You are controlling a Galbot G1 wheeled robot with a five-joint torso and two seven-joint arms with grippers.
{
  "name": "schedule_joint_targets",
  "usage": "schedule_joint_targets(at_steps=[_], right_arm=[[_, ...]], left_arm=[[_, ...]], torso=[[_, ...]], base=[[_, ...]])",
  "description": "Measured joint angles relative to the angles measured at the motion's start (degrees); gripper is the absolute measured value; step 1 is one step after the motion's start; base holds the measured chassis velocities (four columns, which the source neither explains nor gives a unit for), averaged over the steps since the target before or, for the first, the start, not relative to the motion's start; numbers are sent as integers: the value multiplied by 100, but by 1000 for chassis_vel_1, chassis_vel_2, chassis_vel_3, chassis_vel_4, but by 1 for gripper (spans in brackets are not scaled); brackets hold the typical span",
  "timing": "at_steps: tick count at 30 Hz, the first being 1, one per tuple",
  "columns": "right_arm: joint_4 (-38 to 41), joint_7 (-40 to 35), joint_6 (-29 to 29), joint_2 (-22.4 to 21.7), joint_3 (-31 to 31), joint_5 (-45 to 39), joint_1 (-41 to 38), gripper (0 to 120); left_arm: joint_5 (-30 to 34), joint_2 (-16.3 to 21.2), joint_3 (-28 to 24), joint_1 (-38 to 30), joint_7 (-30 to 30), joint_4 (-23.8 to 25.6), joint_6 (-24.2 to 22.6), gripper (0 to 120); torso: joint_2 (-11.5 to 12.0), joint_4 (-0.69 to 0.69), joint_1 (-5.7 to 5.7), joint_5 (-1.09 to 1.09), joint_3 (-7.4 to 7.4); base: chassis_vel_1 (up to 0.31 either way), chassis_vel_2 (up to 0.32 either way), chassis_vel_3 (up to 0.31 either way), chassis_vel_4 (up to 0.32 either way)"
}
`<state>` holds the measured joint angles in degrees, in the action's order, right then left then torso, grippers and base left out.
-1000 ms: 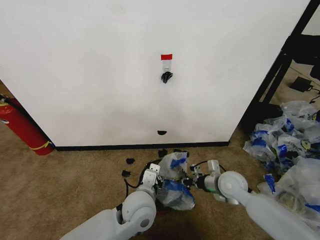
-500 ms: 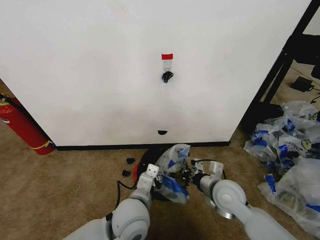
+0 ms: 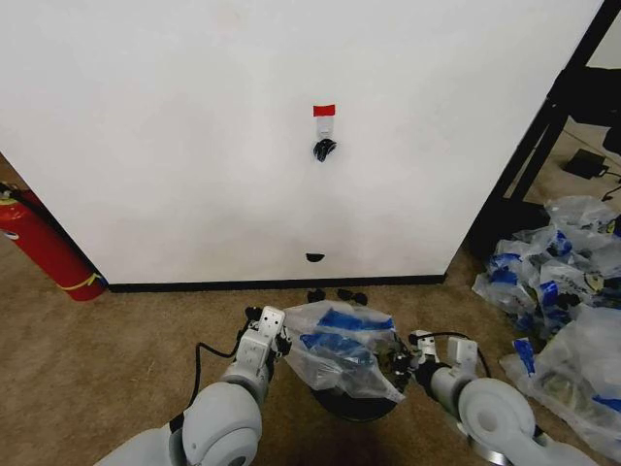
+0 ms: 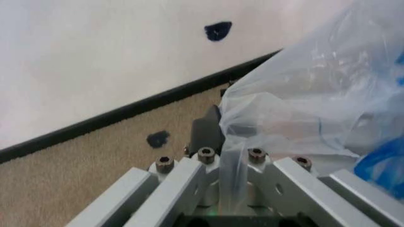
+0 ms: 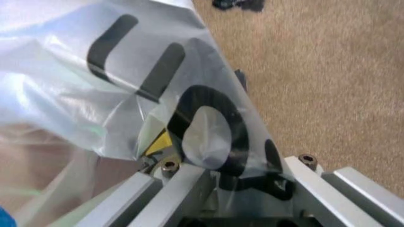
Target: Pick up the garbage bag from the wall and place it over the trash bin.
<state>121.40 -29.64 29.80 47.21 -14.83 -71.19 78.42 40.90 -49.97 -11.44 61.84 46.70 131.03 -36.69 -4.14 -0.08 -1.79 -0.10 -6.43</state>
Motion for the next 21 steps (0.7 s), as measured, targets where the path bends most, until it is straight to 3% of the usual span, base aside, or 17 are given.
schedule_joint_targets(at_steps=[9,13,15,19,21], right_arm=[[193,284,-1,14,-254,64,173,0],[98,480,-185,10,-314,414,182,0],[87,489,-190,10,-324,431,180,0],[-94,604,-245,-4,-568,609,137,0],[-104,608,-249,-5,-589,611,134,0]], left_arm=[[-74,37,358,318,-349,-130,-25,0],[-187,136,664,680,-845,139,179,16],[-242,156,705,733,-934,167,212,18],[-963,429,1039,1275,-1792,386,534,37],[-1038,454,1064,1320,-1870,409,563,37]], torso=[[0,-2,0,-1,0],[0,-2,0,-1,-1],[0,-1,0,-1,0],[0,-1,0,0,-1],[0,-1,0,0,0]], base=[[0,0,0,0],[0,0,0,0],[0,0,0,0],[0,0,0,0],[0,0,0,0]])
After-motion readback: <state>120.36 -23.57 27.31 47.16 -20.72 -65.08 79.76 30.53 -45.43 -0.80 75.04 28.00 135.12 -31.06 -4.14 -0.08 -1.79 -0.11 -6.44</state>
